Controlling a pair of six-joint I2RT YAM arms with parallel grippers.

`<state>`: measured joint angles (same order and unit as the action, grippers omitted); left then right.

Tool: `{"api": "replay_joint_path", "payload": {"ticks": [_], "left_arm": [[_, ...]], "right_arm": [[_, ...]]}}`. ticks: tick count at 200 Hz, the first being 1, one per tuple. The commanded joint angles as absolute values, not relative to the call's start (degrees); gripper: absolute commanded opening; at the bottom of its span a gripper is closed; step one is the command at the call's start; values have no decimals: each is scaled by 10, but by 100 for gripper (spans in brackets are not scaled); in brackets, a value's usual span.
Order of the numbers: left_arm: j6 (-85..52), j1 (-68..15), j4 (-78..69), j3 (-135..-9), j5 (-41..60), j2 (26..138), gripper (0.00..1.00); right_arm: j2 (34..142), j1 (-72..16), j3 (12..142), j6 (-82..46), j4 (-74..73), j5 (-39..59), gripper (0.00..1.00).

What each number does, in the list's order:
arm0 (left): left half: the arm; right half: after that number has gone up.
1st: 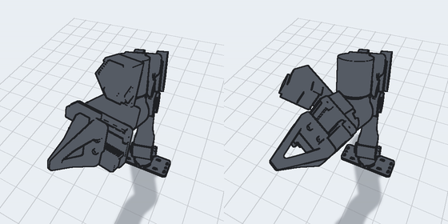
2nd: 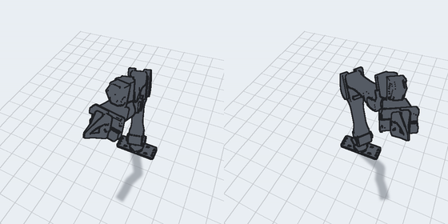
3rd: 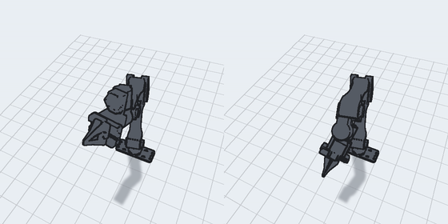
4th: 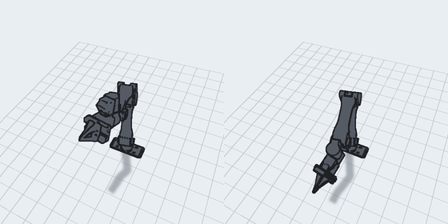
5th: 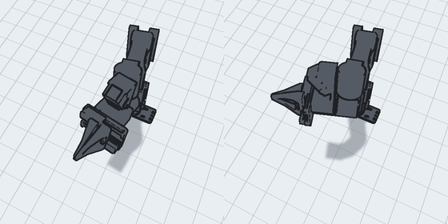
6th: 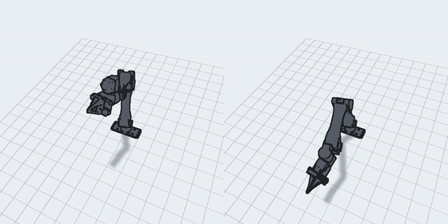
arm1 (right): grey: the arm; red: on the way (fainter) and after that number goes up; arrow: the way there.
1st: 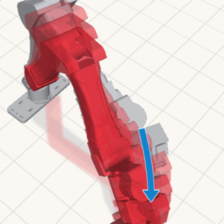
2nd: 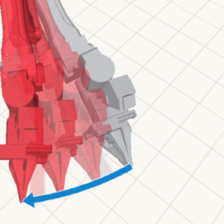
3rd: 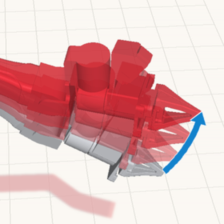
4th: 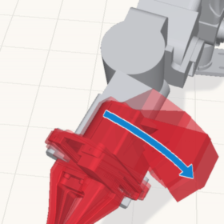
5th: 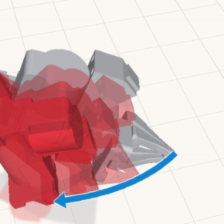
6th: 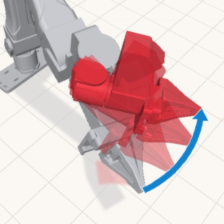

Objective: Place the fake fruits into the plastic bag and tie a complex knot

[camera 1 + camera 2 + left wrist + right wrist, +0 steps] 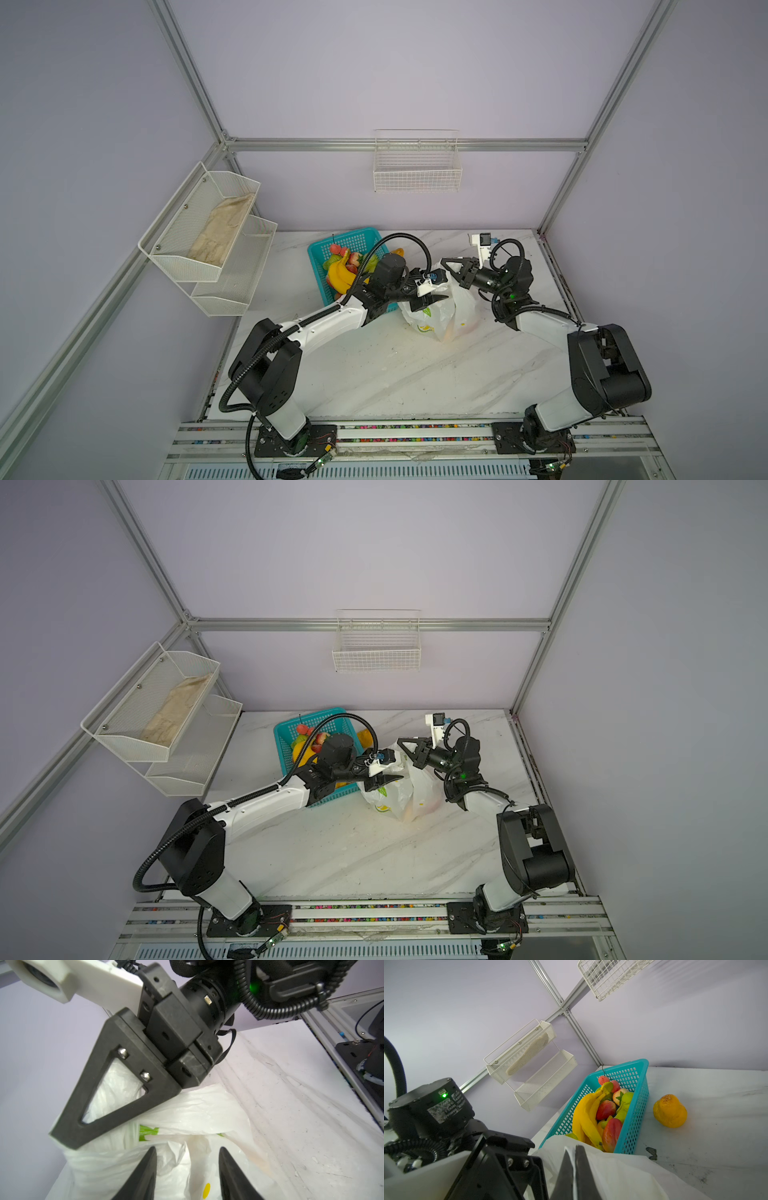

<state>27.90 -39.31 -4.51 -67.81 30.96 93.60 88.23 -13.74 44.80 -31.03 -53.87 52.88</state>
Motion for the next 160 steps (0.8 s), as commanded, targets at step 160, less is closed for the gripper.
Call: {"api": "replay_joint_path", "payload": {"ticks": [160], "left_arm": [[118, -268, 4, -764, 469, 840, 65]], "right_arm": [[840, -133, 472, -133, -449, 588, 0]]}}
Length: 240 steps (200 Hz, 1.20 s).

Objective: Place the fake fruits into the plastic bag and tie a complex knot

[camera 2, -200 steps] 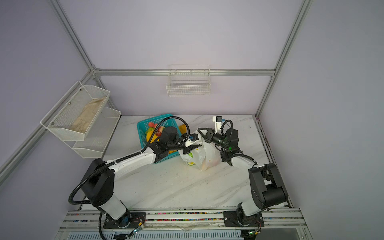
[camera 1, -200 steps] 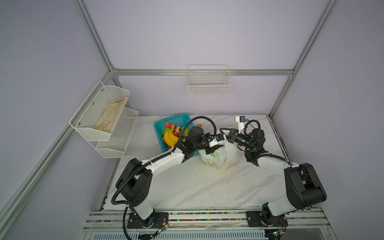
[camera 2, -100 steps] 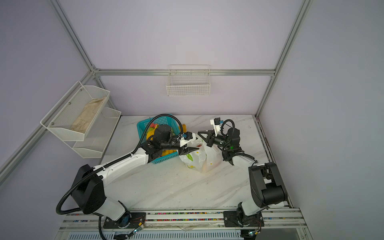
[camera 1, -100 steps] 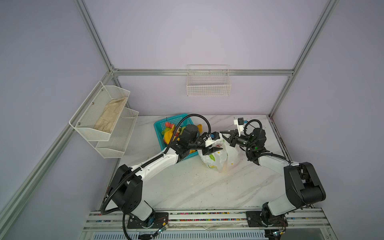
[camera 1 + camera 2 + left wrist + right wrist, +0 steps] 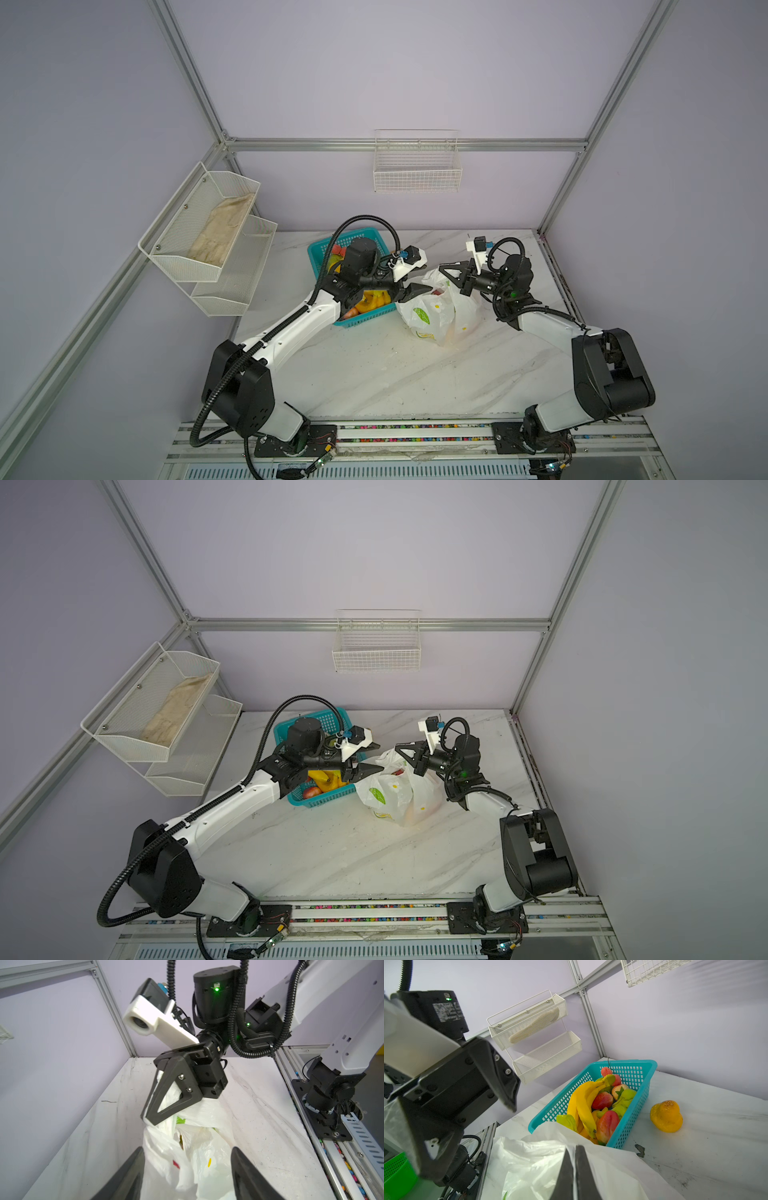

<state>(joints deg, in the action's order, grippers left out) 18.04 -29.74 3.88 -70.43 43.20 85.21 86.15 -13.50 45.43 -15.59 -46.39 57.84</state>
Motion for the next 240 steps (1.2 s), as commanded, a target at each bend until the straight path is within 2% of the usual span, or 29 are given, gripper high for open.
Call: {"api": "replay_joint_path", "payload": {"ticks": [1, 48, 87, 240], "left_arm": [[117, -267, 3, -764, 469, 841, 65], [110, -243, 70, -853, 443, 919, 63], [139, -250, 126, -918, 495, 979, 62], [178, -299, 173, -960, 525, 1044, 61]], "right_arm": [[839, -133, 471, -133, -448, 589, 0], [822, -134, 469, -141, -454, 592, 0], [819, -134, 461, -165, -485, 592, 0], [820, -143, 461, -218, -545, 587, 0]]}}
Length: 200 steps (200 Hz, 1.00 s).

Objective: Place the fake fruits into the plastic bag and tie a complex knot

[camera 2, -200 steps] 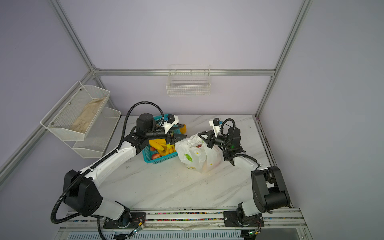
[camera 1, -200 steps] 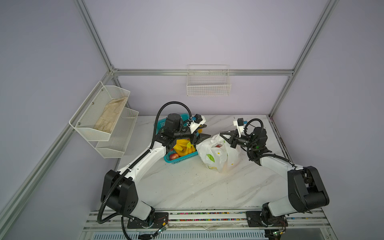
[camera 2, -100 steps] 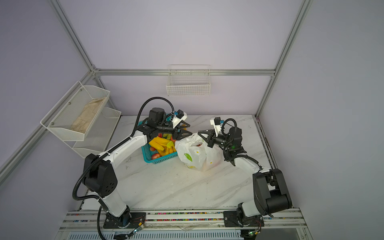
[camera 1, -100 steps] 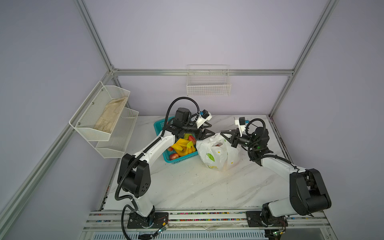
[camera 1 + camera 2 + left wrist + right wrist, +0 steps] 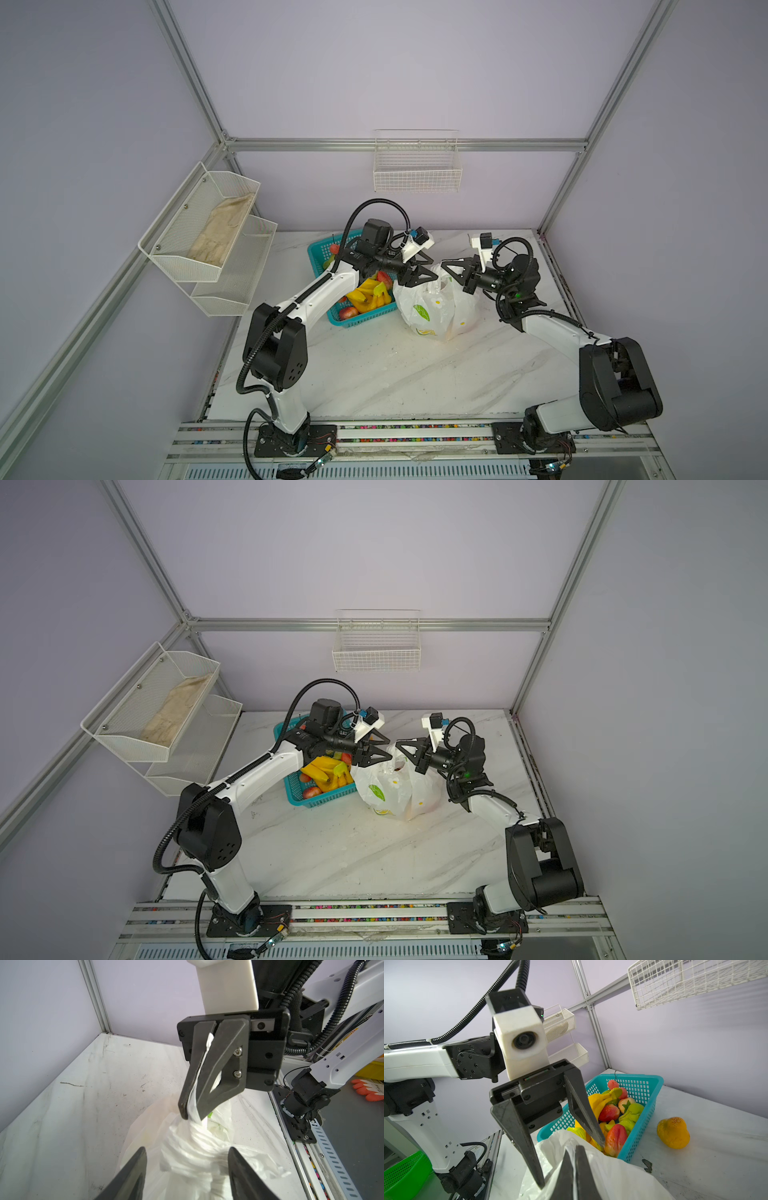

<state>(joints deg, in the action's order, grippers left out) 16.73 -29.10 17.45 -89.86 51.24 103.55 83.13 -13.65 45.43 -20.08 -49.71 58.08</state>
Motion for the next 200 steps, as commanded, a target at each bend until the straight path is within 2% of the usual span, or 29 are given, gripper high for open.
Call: {"api": "replay_joint_path", "payload": {"ticks": [1, 40, 66, 102, 152, 162, 176, 200], "left_arm": [[178, -300, 173, -961, 525, 1045, 60], [187, -306, 182, -977, 523, 1059, 58], [196, -306, 191, -979, 512, 1060, 50], [214, -306, 209, -978, 493, 1058, 34], [255, -305, 221, -970, 465, 1045, 4], [270, -305, 226, -968, 462, 1040, 0], [293, -306, 236, -967, 460, 1034, 0], [335, -306, 254, -967, 456, 1027, 0]], "right_arm": [[820, -143, 461, -219, -546, 587, 0], [831, -155, 464, -241, -577, 584, 0], [836, -156, 465, -250, -589, 581, 0], [829, -157, 466, -233, -569, 575, 0], [813, -157, 465, -186, -526, 559, 0], [806, -157, 468, -155, -492, 552, 9], [792, -157, 477, -90, -419, 540, 22], [763, -156, 496, 26, -292, 505, 35]]}}
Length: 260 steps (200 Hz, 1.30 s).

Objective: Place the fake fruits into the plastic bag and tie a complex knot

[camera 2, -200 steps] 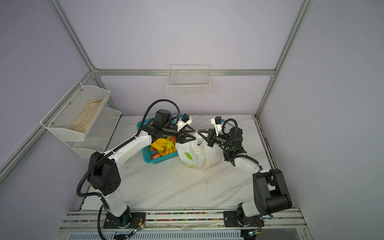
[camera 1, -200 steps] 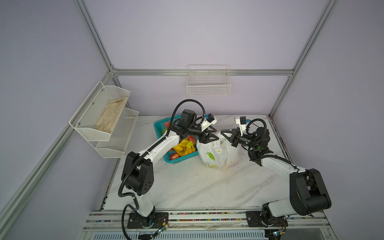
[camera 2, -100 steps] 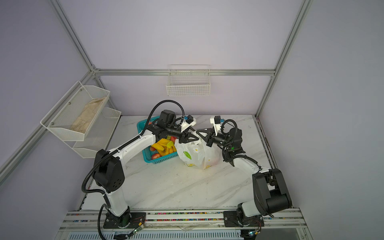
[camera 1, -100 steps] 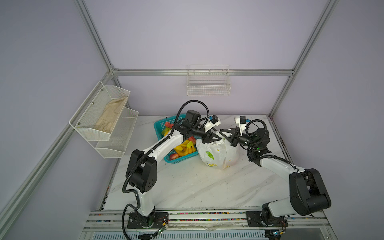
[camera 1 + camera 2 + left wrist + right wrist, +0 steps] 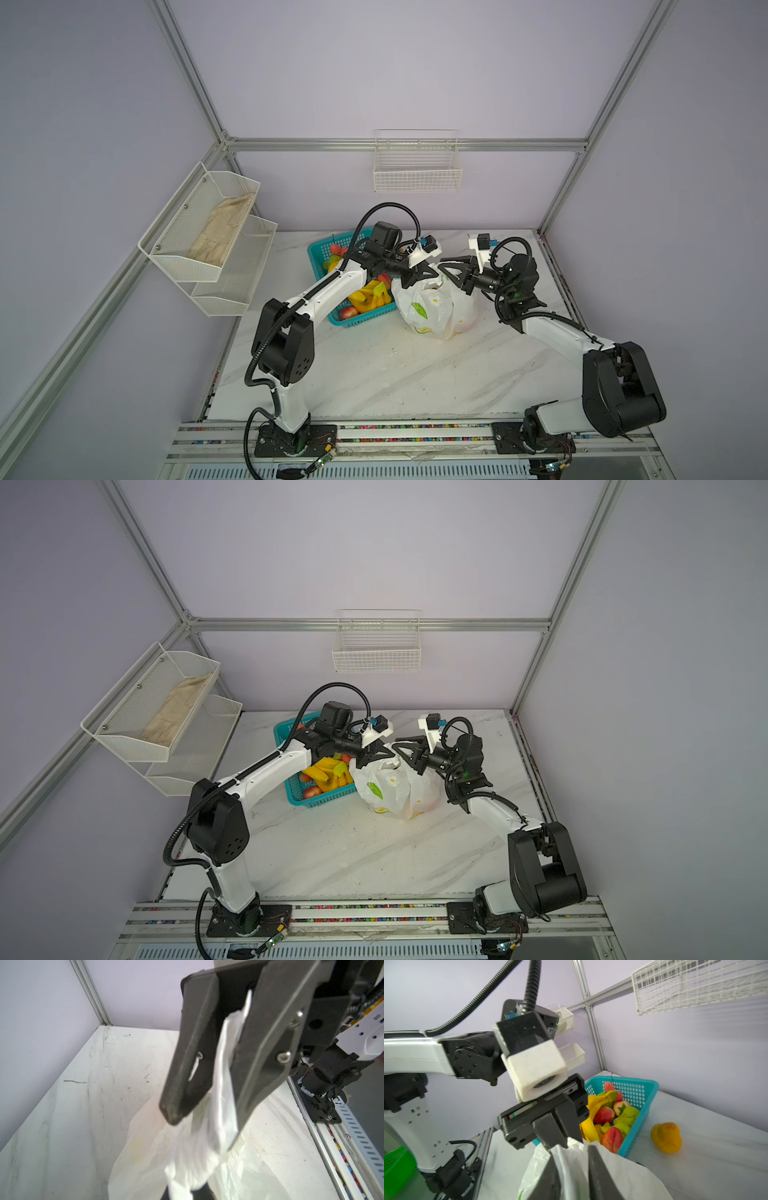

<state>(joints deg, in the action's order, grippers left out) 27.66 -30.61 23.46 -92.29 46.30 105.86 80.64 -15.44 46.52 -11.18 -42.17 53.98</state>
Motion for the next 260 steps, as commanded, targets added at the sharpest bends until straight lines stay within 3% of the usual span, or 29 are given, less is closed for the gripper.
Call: {"api": "replay_joint_path", "payload": {"ticks": [1, 20, 29, 52, 94, 175, 260], "left_arm": [[337, -306, 255, -967, 456, 1027, 0], [358, -303, 268, -973, 443, 1025, 0], [366, -302, 277, -979, 438, 1024, 0], [386, -301, 293, -990, 428, 1021, 0], [417, -301, 303, -992, 422, 1012, 0], [417, -301, 304, -1011, 432, 1016, 0], [418, -307, 304, -1011, 438, 1022, 0]], "right_arm": [[762, -156, 496, 29, -288, 504, 35], [745, -157, 491, 82, -260, 491, 42], [741, -158, 484, 98, -261, 493, 53], [739, -162, 476, 127, -255, 487, 65], [750, -170, 478, 183, -228, 460, 74], [770, -188, 445, 233, -276, 424, 76], [829, -202, 479, 235, -294, 432, 59]]}}
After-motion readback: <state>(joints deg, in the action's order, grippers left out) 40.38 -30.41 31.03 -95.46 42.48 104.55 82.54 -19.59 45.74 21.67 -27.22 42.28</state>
